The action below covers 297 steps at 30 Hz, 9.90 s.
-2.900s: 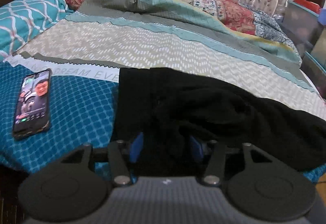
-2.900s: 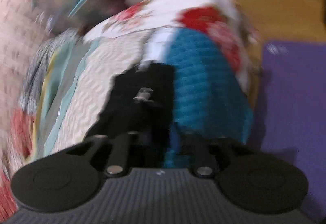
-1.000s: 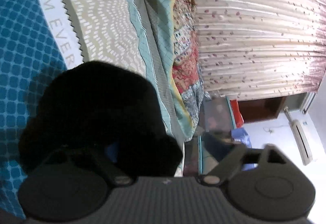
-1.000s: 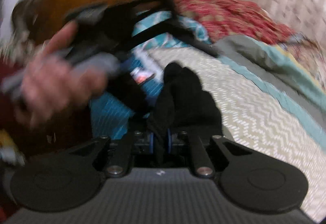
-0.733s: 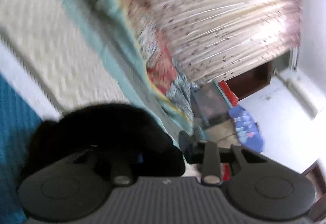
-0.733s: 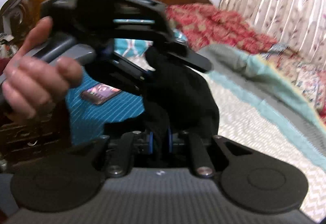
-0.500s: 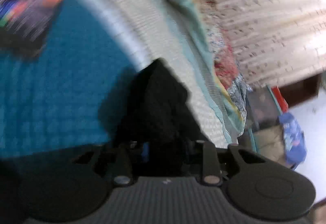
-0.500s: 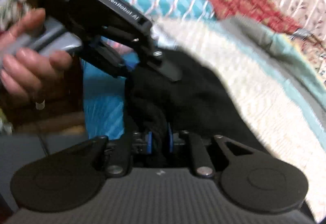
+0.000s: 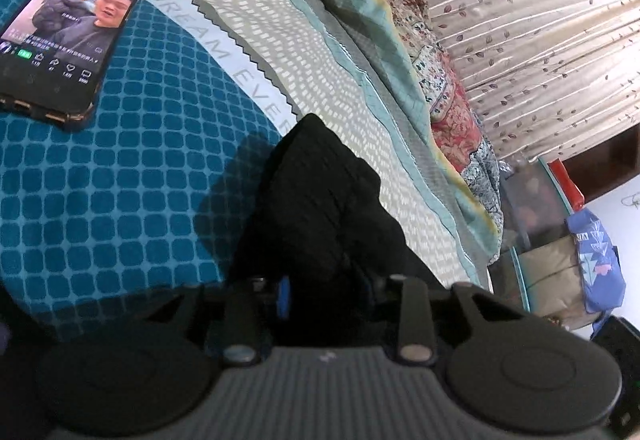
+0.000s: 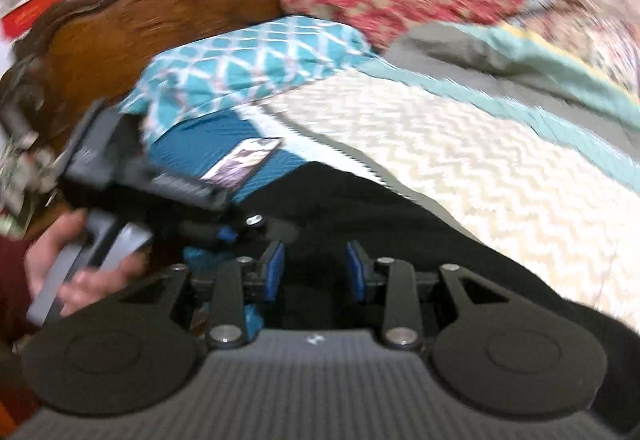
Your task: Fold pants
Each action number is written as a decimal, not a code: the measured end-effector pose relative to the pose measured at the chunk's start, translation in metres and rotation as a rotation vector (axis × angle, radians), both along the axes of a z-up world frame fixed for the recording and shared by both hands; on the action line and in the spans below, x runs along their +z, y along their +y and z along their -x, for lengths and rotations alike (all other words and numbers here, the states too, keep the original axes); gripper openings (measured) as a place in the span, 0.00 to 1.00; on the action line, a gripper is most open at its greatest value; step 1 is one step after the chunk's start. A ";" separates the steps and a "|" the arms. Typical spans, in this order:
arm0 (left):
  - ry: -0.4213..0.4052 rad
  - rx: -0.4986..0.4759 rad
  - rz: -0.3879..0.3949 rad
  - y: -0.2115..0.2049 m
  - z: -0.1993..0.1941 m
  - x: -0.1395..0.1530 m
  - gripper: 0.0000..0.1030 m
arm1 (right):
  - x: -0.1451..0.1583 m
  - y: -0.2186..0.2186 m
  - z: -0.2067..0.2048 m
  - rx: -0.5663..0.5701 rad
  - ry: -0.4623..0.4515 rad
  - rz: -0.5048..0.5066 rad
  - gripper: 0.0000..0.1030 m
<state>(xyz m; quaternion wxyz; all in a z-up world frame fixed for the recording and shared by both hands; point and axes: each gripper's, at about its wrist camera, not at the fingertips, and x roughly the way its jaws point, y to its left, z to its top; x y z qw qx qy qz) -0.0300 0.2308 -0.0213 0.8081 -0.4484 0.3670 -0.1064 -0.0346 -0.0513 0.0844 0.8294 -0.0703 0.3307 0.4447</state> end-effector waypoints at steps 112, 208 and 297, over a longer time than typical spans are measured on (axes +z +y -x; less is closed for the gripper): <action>0.074 -0.112 -0.274 -0.093 -0.029 0.044 0.50 | -0.076 -0.175 -0.040 -0.752 0.174 0.032 0.34; 0.198 -0.354 -0.397 -0.227 -0.031 0.080 0.68 | -0.071 -0.541 0.101 -1.696 -0.016 -0.532 0.53; -0.388 -0.872 -1.018 -0.343 0.032 0.082 0.84 | -0.045 -0.232 0.031 -0.989 0.201 -0.494 0.16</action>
